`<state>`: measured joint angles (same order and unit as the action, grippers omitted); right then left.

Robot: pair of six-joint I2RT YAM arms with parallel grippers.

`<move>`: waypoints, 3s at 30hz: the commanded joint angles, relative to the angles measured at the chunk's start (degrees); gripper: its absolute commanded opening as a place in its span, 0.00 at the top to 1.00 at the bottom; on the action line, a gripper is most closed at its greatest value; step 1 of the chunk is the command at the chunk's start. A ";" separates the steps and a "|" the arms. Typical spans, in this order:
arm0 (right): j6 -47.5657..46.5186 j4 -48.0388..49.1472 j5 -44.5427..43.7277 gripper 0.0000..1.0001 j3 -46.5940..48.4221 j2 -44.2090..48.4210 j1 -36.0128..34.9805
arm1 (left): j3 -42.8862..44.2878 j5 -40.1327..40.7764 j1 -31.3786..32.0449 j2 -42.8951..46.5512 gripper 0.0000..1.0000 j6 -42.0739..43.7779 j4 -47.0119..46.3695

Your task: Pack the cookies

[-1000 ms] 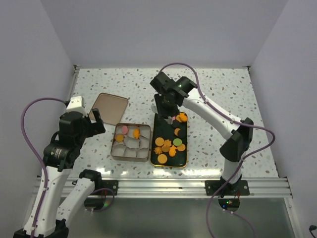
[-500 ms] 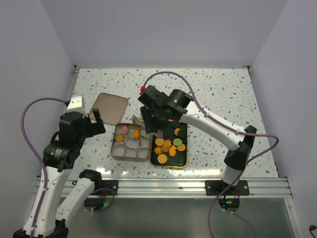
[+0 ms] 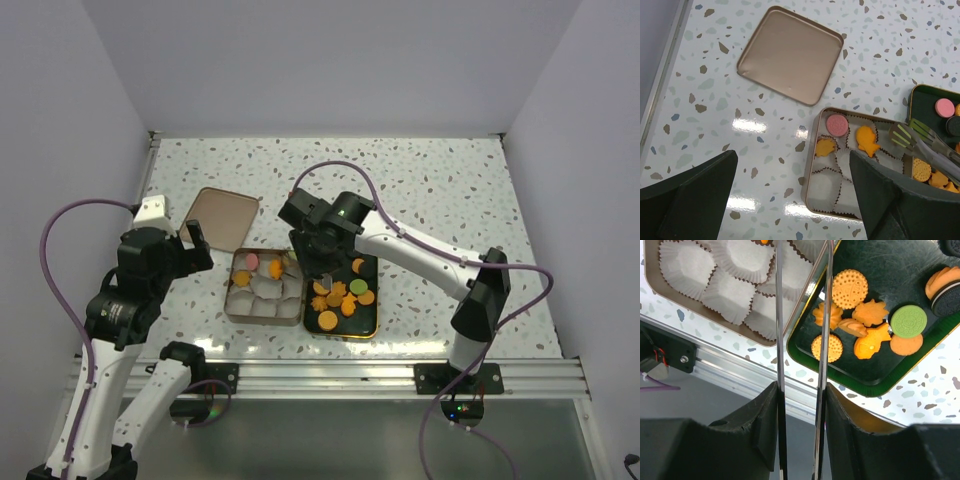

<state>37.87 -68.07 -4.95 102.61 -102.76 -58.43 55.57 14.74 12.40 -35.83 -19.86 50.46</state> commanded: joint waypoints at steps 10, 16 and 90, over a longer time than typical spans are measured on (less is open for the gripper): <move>-0.34 2.07 -1.03 0.50 -0.04 0.72 -0.01 | -0.20 -0.68 0.25 -0.02 0.00 1.57 -2.47; -0.78 1.19 -2.78 0.48 1.19 0.63 -0.01 | -0.11 -0.77 0.25 -0.20 0.00 1.66 -2.47; -10.27 3.21 1.43 0.51 -11.90 1.24 19.32 | 0.06 -0.68 0.25 -2.05 0.00 1.58 -2.91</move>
<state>28.25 -64.66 -3.62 91.92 -103.74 -39.35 55.48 14.28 12.40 -38.15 -19.86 50.26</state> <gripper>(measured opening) 0.495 0.997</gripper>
